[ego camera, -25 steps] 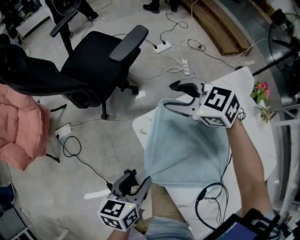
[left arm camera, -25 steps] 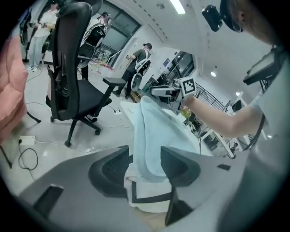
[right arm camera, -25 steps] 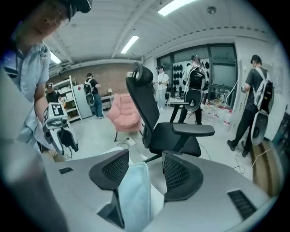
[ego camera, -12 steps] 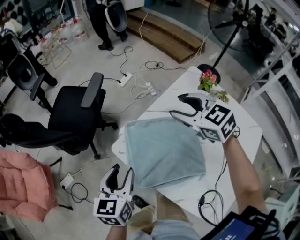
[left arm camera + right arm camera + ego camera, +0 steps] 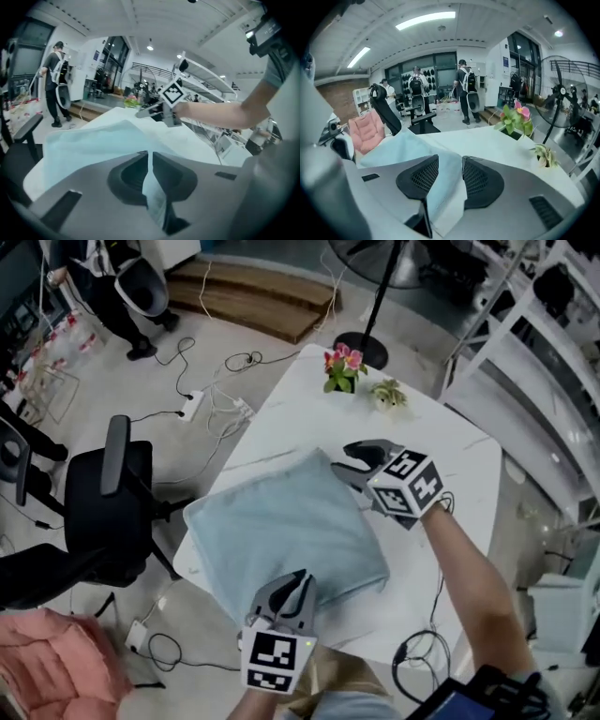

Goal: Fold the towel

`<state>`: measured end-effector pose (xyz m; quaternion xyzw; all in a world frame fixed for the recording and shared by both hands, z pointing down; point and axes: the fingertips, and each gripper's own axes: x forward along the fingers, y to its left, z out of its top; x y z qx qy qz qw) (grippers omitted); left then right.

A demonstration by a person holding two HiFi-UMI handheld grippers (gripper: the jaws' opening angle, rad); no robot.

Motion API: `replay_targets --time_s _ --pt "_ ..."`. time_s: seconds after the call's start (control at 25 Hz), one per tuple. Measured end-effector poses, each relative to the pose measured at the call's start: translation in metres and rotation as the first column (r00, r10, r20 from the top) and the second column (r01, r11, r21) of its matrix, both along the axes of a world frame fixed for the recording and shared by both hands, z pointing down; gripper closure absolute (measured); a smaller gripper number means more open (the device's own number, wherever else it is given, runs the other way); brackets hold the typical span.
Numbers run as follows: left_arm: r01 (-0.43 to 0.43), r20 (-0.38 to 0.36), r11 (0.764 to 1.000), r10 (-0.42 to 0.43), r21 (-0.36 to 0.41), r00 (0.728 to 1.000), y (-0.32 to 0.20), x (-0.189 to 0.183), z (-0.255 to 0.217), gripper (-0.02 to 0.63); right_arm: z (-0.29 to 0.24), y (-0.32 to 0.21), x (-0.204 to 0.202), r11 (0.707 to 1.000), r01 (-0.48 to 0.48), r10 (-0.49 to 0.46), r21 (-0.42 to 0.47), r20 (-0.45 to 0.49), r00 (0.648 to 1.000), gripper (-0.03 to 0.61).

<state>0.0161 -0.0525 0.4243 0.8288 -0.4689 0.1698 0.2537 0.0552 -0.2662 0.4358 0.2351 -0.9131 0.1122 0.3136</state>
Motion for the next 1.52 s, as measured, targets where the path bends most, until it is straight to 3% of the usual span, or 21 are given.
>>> replay_targets --time_s 0.16,0.28,0.36,0.44,0.8,1.32,1.4,1.52 --pt "-0.172 0.025 0.981 0.174 -0.091 0.984 -0.007 0.059 0.027 0.588 0.033 -0.015 -0.023 0.992 0.062 -0.061 -0.111 0.012 0.998 0.407" --pt "-0.239 0.02 0.944 0.25 -0.227 0.968 0.005 0.075 0.057 0.597 0.056 -0.018 -0.039 0.983 0.116 -0.12 -0.144 -0.021 0.993 0.406" --pt "-0.261 0.011 0.917 0.277 -0.303 0.961 0.019 0.078 0.073 0.604 0.068 -0.019 -0.045 0.982 0.134 -0.142 -0.13 -0.054 0.988 0.482" --pt "-0.264 0.017 0.907 0.285 -0.329 0.958 0.028 0.081 0.081 0.606 0.073 -0.023 -0.047 0.985 0.126 -0.133 -0.114 -0.061 0.989 0.529" --pt "-0.314 -0.011 0.882 0.331 -0.352 0.943 0.018 0.107 0.085 0.606 0.071 -0.056 -0.023 0.996 0.056 -0.062 -0.073 -0.093 0.994 0.537" --pt "-0.466 -0.023 0.822 0.486 -0.329 0.874 0.003 0.199 0.084 0.606 0.075 -0.094 0.118 0.992 -0.1 0.083 -0.077 -0.206 0.975 0.532" --pt "-0.463 -0.02 0.828 0.482 -0.317 0.876 -0.001 0.207 0.082 0.605 0.076 -0.094 0.125 0.99 -0.115 0.098 -0.078 -0.193 0.976 0.525" --pt "-0.421 -0.071 0.869 0.418 -0.261 0.906 -0.013 0.204 0.067 0.603 0.068 -0.09 0.126 0.987 -0.131 0.118 -0.09 -0.138 0.983 0.457"
